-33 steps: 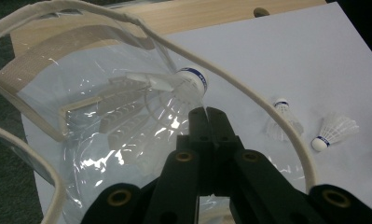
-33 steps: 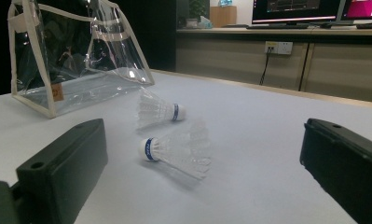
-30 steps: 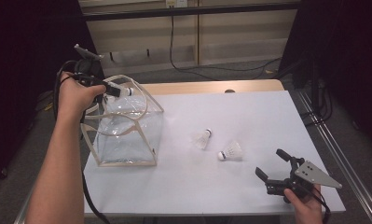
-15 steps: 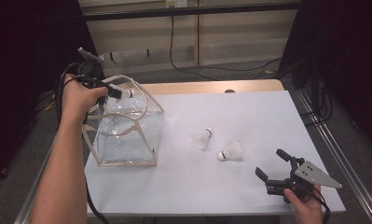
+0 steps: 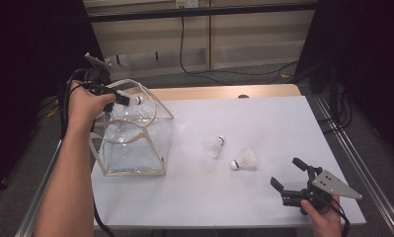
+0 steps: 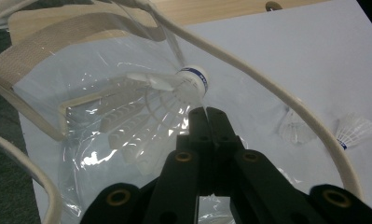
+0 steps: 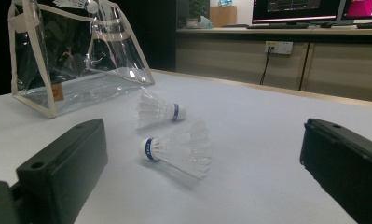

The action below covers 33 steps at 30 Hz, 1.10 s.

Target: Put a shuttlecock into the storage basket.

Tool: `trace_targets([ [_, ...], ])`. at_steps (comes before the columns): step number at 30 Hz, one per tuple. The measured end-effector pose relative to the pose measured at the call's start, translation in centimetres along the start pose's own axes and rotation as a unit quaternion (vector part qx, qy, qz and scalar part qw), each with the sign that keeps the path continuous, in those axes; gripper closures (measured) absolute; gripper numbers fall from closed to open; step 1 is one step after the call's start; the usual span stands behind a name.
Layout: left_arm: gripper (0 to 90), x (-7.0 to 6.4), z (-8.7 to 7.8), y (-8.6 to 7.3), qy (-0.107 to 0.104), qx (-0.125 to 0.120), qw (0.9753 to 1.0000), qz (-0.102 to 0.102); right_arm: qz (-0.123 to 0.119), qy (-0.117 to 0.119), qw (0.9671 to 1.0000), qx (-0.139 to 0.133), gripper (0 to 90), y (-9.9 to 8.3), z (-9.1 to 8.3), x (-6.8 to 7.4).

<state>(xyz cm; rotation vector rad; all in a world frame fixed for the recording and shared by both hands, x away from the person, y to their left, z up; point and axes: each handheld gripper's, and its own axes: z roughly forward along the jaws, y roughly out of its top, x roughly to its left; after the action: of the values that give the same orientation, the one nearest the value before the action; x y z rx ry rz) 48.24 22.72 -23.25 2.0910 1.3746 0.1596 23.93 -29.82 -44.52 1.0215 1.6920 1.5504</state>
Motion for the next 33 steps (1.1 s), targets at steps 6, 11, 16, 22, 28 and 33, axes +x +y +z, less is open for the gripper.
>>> trace_targets([
  [6,90.0,0.2,0.3,0.0,0.001,0.0,1.0,-0.002,-0.001,0.001,1.0,0.001,0.7,0.0,0.0,0.0],
  [11,88.5,0.5,0.5,0.1,0.006,-0.013,0.9999,-0.004,0.002,0.0,1.0,0.0,0.7,0.0,0.0,0.0],
  [16,83.3,0.5,0.6,0.0,0.004,-0.016,0.9998,-0.009,0.002,0.001,1.0,0.0,0.7,0.0,0.0,0.0],
  [22,80.3,0.2,0.5,0.0,-0.009,-0.019,0.9997,-0.007,0.001,0.0,1.0,0.0,0.7,0.0,0.0,0.0],
  [28,78.5,-0.1,0.3,-0.1,-0.024,-0.018,0.9996,-0.003,0.001,-0.001,1.0,0.0,0.7,0.0,-0.1,-0.1],
  [33,76.9,-0.7,0.0,-0.1,-0.038,-0.025,0.9989,0.0,0.001,-0.001,1.0,0.001,0.7,0.0,-0.1,0.0],
])
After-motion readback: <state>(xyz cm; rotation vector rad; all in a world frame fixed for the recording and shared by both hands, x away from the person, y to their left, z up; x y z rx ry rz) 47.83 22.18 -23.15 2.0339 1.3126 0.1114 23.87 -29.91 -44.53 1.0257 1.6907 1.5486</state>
